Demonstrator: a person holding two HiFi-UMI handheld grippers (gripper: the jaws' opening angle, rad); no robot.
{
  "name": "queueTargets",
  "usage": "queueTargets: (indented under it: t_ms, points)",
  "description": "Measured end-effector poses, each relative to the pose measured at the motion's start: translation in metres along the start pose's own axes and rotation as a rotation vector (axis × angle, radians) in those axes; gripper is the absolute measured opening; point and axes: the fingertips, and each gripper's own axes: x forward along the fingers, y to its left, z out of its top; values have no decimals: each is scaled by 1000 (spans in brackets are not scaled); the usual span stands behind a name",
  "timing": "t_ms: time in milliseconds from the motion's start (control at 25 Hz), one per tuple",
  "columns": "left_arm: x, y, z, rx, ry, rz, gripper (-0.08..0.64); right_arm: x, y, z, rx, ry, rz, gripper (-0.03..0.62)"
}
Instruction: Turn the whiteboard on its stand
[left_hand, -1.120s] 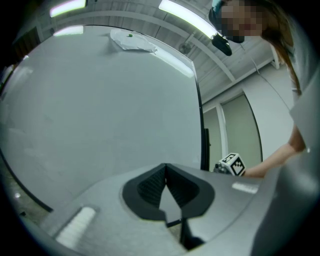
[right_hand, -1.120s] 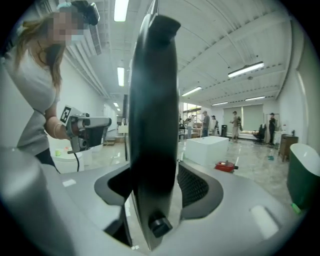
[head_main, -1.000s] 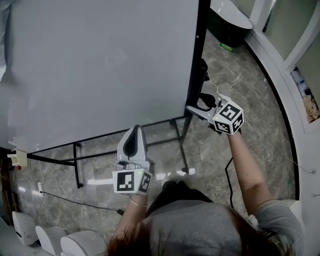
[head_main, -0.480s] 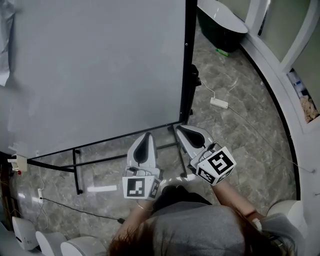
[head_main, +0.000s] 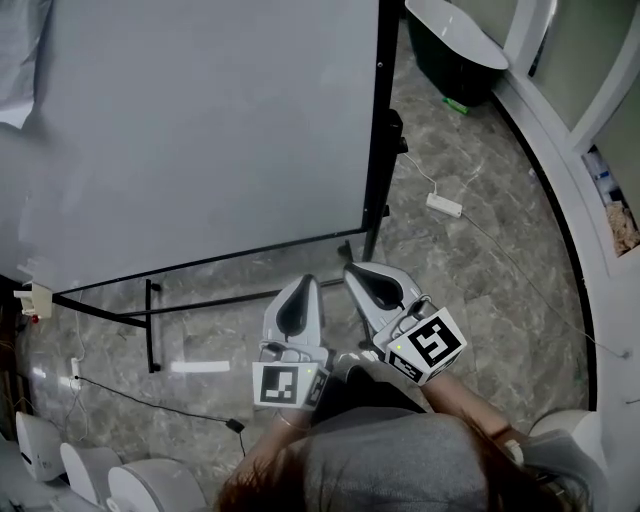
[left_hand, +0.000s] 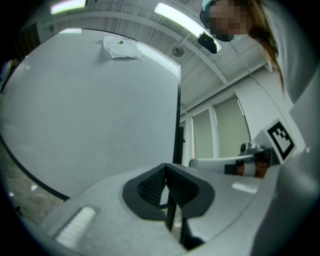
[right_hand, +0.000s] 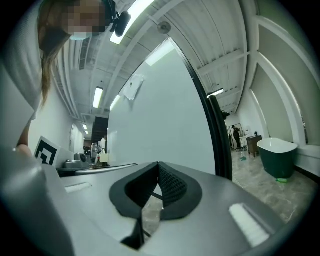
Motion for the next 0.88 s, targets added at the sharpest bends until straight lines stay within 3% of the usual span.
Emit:
queueTargets:
  t_ms: [400, 640, 880]
  points:
    - [-42, -9, 11, -23, -19, -48, -5, -21, 48, -7, -27, 31, -35, -6]
    - [-106, 9, 25, -16, -7, -36, -5, -21, 114, -10, -15, 19, -39, -6]
    - [-164, 0, 33, -14, -17, -54, -5, -40, 179, -13, -10, -7, -58, -6]
